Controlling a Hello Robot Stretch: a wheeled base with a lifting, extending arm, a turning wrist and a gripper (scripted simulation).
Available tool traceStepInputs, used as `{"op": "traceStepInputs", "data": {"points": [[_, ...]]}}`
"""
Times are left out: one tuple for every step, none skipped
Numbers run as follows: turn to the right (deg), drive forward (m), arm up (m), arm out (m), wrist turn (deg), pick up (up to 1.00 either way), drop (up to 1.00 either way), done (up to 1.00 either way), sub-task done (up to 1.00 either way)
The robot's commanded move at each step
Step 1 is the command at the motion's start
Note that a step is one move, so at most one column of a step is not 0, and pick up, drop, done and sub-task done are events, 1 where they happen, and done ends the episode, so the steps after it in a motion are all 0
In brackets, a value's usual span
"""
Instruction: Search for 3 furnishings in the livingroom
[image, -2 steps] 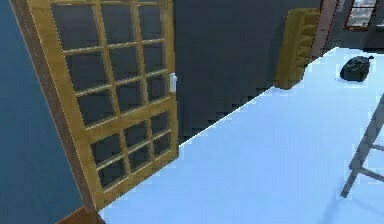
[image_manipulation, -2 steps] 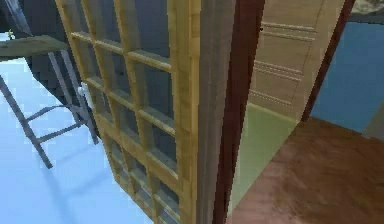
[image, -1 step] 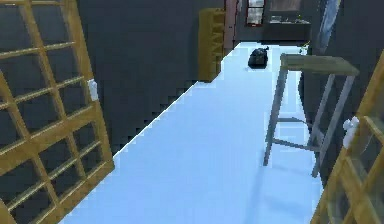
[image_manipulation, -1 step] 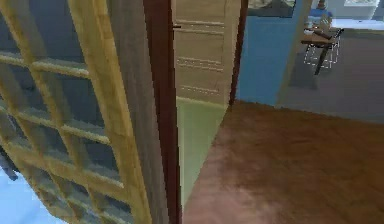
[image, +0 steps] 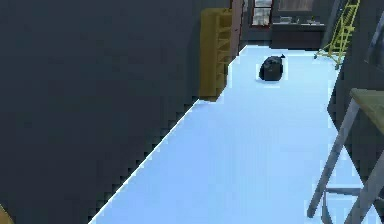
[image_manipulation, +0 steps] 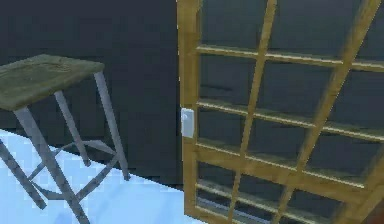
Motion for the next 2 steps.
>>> {"op": "traceStepInputs", "data": {"points": [[6.0, 0.00, 0.00, 0.00, 0.0, 0.00, 0.00, 0.00, 0.00], [0.0, 0.45, 0.00, 0.00, 0.0, 0.00, 0.00, 0.00, 0.00]]}}
